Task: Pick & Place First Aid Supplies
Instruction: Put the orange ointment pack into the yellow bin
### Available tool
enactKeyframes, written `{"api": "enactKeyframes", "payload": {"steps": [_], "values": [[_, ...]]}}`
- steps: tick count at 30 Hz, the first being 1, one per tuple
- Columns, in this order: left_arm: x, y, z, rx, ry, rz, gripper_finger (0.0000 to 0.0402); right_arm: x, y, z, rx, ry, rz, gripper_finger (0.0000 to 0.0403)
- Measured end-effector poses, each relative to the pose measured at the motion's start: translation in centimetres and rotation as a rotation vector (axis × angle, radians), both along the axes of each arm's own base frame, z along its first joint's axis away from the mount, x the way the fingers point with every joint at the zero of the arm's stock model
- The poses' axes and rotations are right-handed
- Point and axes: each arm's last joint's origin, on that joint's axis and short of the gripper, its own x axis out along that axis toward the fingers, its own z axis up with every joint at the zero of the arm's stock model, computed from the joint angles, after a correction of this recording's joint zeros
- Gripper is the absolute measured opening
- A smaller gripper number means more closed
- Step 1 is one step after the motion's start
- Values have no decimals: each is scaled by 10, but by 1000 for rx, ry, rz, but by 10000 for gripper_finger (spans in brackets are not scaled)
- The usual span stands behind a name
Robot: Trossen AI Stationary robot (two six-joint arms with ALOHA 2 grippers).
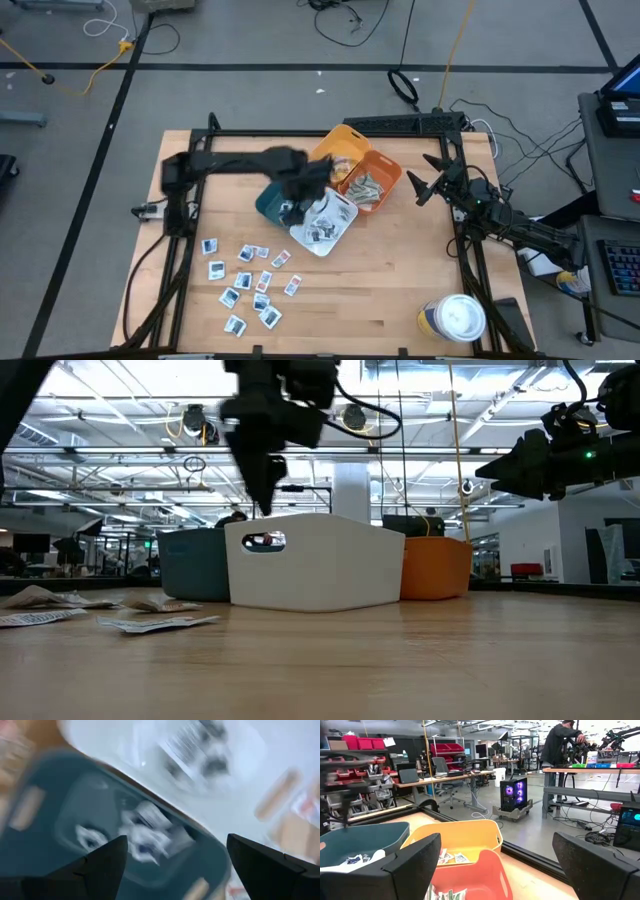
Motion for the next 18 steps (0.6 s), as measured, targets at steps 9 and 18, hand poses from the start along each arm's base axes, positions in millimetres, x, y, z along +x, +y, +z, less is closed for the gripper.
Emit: {"api": "enactKeyframes", "payload": {"steps": [9,18], "values": [[-63,-70,-10,29,-38,-140,347,0,0,0,0,0,0,377],[-106,-104,-25,4,-6,-87,347,0,0,0,0,0,0,377]]}}
